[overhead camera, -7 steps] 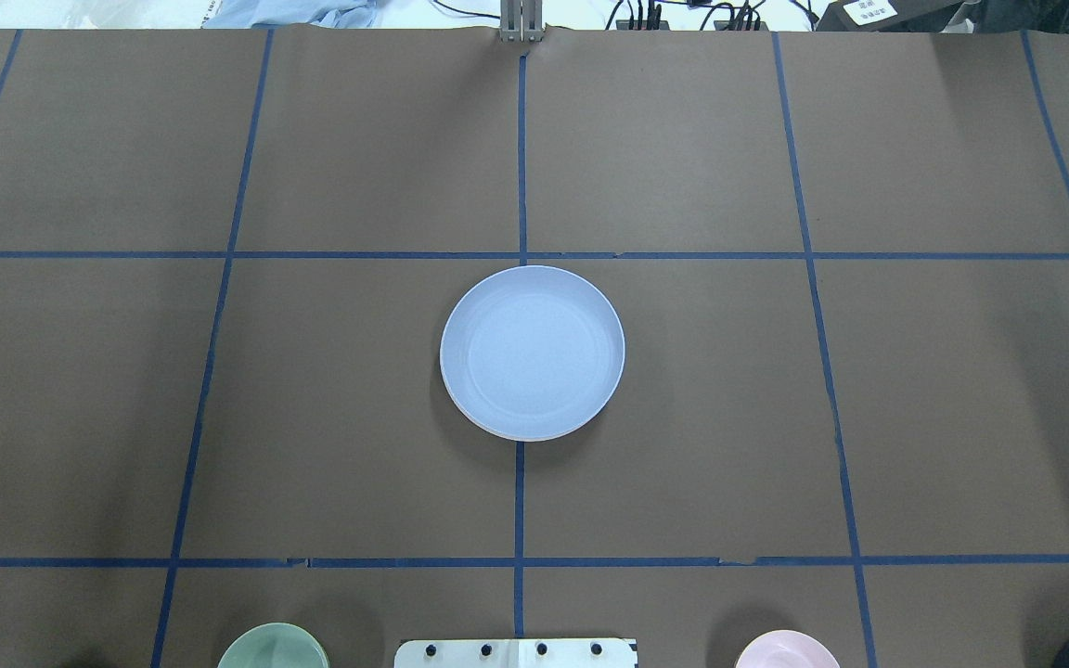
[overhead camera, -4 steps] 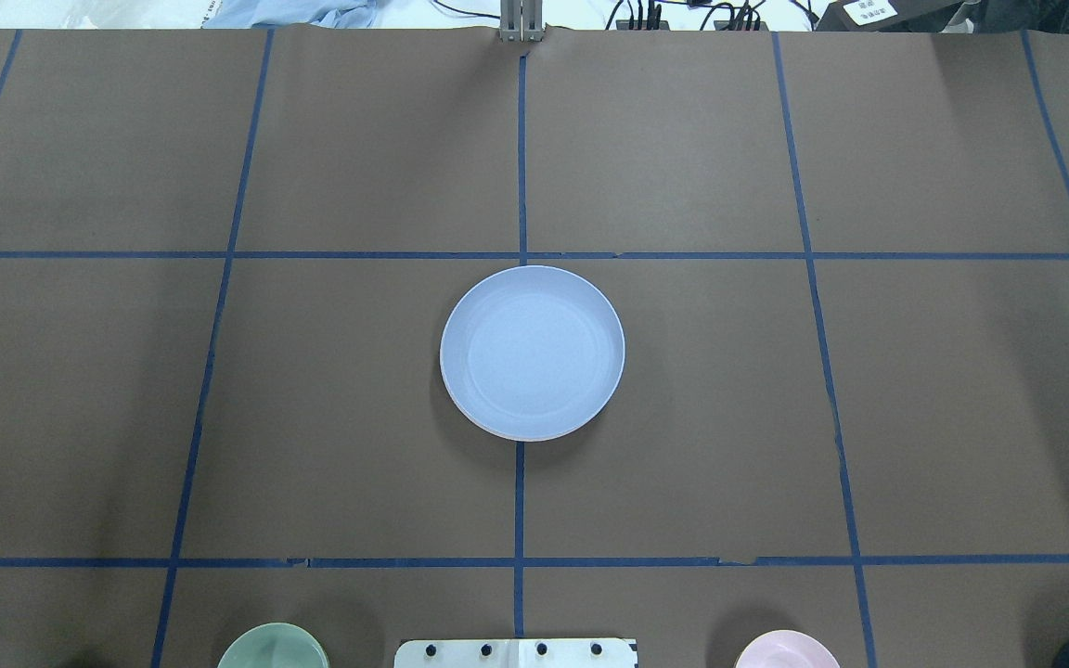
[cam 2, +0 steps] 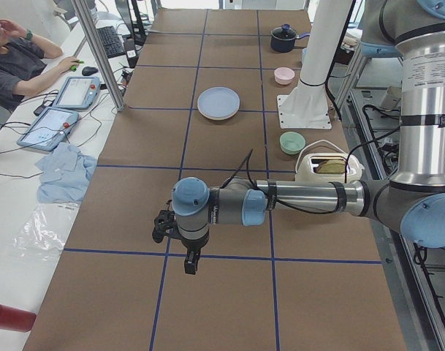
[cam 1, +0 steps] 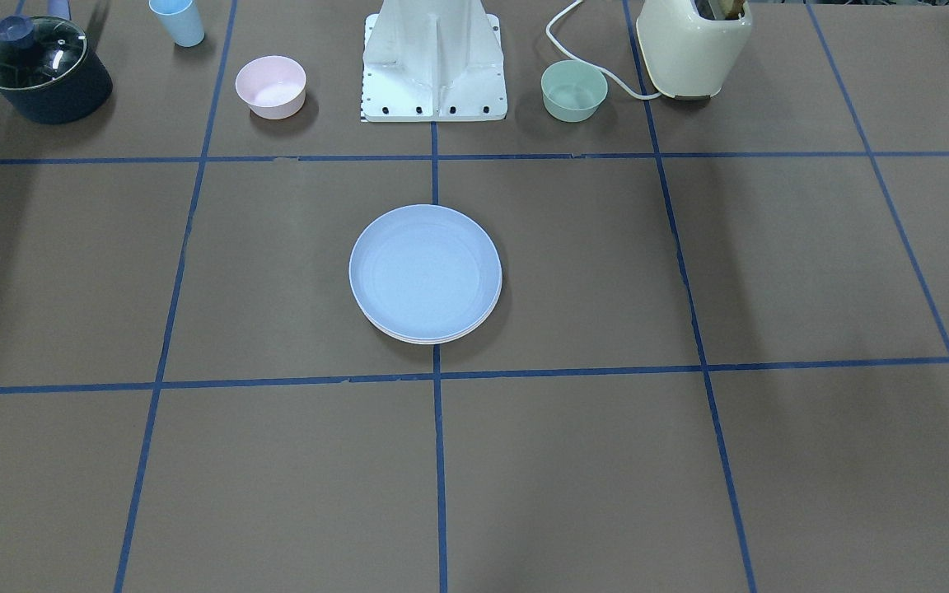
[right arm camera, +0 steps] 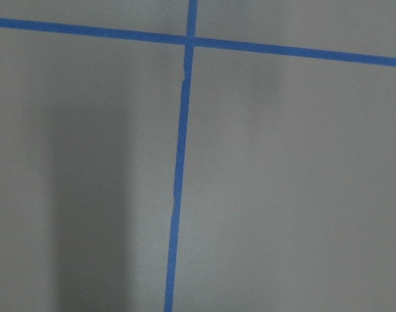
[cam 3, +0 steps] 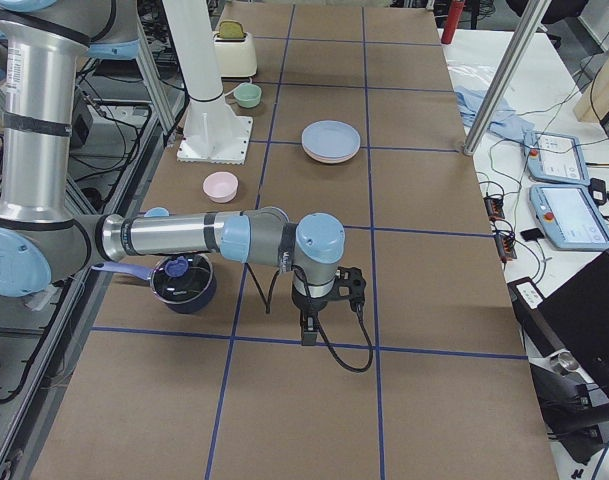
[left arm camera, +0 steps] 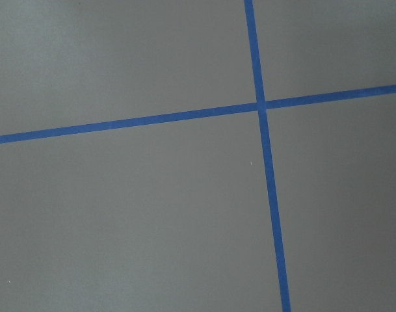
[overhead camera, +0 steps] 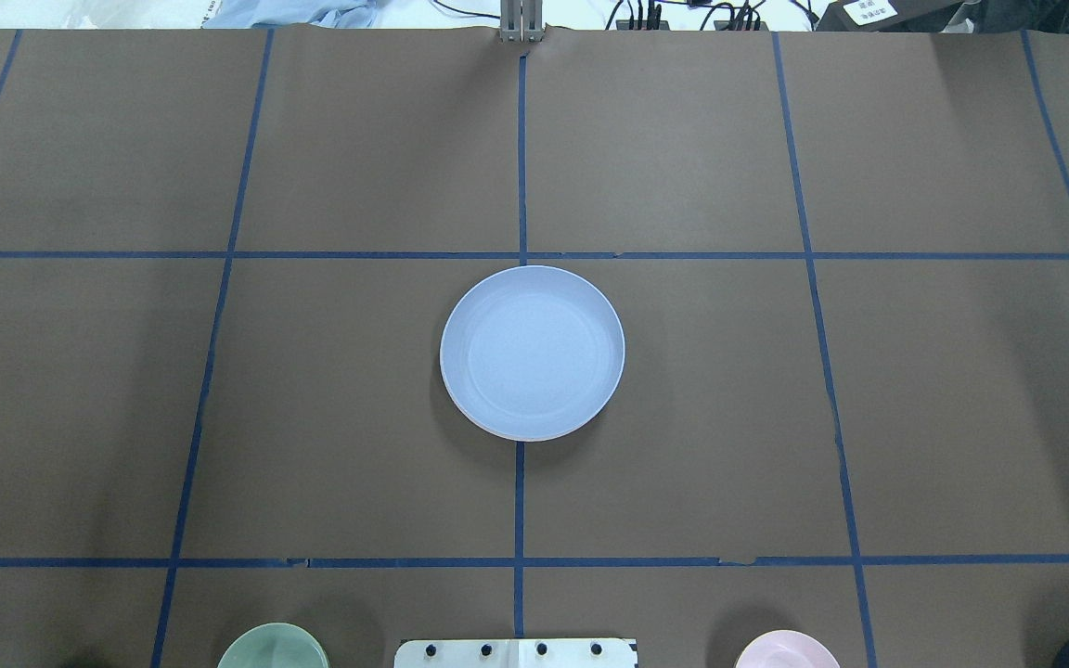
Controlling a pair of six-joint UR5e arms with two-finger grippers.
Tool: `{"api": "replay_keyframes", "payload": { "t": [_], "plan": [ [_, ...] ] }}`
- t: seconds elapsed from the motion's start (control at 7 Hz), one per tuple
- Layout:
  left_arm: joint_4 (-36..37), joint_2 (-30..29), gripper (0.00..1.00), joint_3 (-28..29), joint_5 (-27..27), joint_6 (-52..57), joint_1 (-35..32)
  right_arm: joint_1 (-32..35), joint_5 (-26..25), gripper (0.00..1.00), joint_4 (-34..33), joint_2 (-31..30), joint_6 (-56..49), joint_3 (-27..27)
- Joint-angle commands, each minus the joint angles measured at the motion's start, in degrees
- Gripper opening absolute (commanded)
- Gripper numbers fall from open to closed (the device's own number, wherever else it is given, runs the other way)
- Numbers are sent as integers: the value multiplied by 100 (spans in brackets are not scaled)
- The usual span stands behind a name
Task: Stack three plates with pink and blue
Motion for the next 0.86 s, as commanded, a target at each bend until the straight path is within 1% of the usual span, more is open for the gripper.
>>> {"api": "replay_keyframes", "payload": {
  "t": [0.0, 0.29, 0.71],
  "plan": [
    [0, 8, 100, 3, 1, 7, -6, 0, -2, 100, 36, 11, -1, 5],
    [0, 8, 100, -24, 1, 7, -6, 0, -2, 100, 203, -16, -1, -30],
    [-9, -1, 100, -50, 1, 7, -6, 0, -2, 100, 212, -16, -9, -30]
  ]
}}
